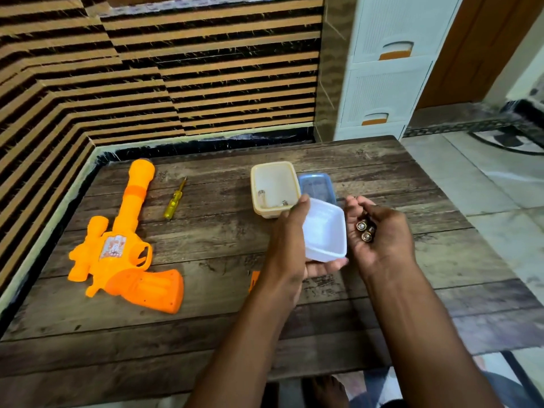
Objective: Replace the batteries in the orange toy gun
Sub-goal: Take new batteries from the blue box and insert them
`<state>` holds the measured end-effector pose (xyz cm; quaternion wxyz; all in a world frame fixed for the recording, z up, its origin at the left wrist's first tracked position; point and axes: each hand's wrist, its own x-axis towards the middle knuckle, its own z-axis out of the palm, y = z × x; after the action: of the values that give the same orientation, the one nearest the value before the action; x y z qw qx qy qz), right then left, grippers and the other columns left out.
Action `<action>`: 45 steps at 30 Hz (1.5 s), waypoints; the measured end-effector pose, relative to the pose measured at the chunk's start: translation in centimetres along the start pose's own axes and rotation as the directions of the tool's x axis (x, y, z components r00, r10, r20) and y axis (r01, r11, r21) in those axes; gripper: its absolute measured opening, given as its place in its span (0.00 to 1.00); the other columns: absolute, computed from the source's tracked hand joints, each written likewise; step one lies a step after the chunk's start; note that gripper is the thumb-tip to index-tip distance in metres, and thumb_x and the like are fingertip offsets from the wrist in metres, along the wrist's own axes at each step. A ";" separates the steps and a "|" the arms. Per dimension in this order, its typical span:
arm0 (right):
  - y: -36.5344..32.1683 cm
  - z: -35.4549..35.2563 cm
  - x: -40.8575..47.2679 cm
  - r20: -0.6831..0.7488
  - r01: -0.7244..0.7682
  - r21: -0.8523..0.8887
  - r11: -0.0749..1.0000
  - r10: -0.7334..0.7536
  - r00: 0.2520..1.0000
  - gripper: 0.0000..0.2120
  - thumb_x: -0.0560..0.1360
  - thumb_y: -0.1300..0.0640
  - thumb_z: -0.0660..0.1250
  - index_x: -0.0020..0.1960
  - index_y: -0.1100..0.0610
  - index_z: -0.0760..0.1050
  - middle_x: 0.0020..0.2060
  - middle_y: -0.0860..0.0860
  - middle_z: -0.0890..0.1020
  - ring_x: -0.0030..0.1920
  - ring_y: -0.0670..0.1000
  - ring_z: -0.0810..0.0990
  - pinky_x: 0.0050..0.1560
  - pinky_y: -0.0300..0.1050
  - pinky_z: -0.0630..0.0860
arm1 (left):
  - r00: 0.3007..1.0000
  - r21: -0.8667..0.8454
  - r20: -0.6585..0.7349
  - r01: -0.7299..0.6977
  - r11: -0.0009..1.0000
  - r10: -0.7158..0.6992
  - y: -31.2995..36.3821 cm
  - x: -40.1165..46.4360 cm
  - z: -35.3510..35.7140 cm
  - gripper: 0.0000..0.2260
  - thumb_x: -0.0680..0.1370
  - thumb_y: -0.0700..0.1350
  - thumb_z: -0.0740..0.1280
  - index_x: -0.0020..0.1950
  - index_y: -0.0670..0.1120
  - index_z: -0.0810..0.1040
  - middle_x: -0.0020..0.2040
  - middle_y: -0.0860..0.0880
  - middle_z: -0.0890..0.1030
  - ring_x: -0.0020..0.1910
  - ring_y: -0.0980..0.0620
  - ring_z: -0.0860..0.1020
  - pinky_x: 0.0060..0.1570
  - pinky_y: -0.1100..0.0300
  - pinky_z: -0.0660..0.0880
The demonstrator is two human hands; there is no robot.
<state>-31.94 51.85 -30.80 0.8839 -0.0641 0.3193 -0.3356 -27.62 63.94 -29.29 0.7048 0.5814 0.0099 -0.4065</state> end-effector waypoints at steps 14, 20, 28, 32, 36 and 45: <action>-3.0 -1.1 1.0 0.020 0.010 -0.320 0.947 -0.004 1.000 0.16 0.85 0.57 0.55 0.48 0.63 0.76 0.26 0.49 0.70 0.18 0.42 0.62 0.15 0.34 0.56 | 0.905 0.951 -0.077 -0.060 0.304 0.418 -2.6 0.7 2.2 0.17 0.85 0.48 0.55 0.71 0.45 0.69 0.65 0.40 0.76 0.63 0.39 0.75 0.55 0.49 0.71; -3.1 -1.0 0.6 0.077 0.058 -0.327 0.943 -0.035 0.996 0.14 0.82 0.63 0.52 0.55 0.63 0.77 0.28 0.51 0.70 0.20 0.44 0.61 0.17 0.35 0.57 | 0.873 0.991 -0.036 -0.031 0.129 0.487 -2.7 1.0 2.9 0.13 0.84 0.49 0.57 0.63 0.44 0.74 0.60 0.42 0.81 0.58 0.39 0.79 0.44 0.51 0.66; -2.4 -0.8 0.2 0.144 0.241 -0.416 0.877 -0.198 0.970 0.12 0.81 0.64 0.61 0.39 0.58 0.68 0.29 0.53 0.71 0.20 0.45 0.61 0.18 0.34 0.57 | 0.844 0.986 -0.001 -0.090 0.142 0.537 -3.0 1.2 2.7 0.16 0.85 0.53 0.55 0.57 0.45 0.77 0.56 0.42 0.82 0.53 0.39 0.80 0.43 0.51 0.70; -1.0 0.0 -0.8 0.196 0.358 -0.422 0.833 -0.302 0.933 0.04 0.81 0.66 0.64 0.48 0.62 0.74 0.29 0.54 0.71 0.21 0.46 0.61 0.21 0.34 0.57 | 0.808 0.972 -0.009 -0.132 0.196 0.589 -1.9 0.8 1.4 0.13 0.85 0.52 0.55 0.54 0.47 0.76 0.52 0.43 0.82 0.51 0.41 0.80 0.41 0.54 0.67; 1.8 1.2 -2.7 0.260 0.274 -0.365 0.890 -0.185 0.948 0.06 0.79 0.67 0.56 0.52 0.61 0.70 0.29 0.55 0.71 0.20 0.46 0.61 0.20 0.34 0.56 | 0.722 0.953 -0.058 -0.167 0.254 0.690 -0.2 -0.6 -1.2 0.11 0.84 0.50 0.59 0.52 0.47 0.78 0.43 0.47 0.78 0.41 0.47 0.75 0.38 0.54 0.69; 8.4 2.0 -5.5 0.410 0.279 -0.643 0.713 0.014 0.912 0.08 0.81 0.59 0.71 0.47 0.61 0.74 0.25 0.52 0.69 0.19 0.45 0.60 0.24 0.34 0.55 | 0.540 0.905 -0.294 -0.108 0.412 0.788 2.8 -4.0 -10.7 0.10 0.79 0.46 0.66 0.56 0.44 0.82 0.54 0.44 0.81 0.55 0.42 0.79 0.51 0.50 0.76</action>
<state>-29.25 61.57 -29.07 0.8137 -0.4759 0.2349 -0.2370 -23.71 75.00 -28.51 0.3840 0.9117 -0.0854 0.1183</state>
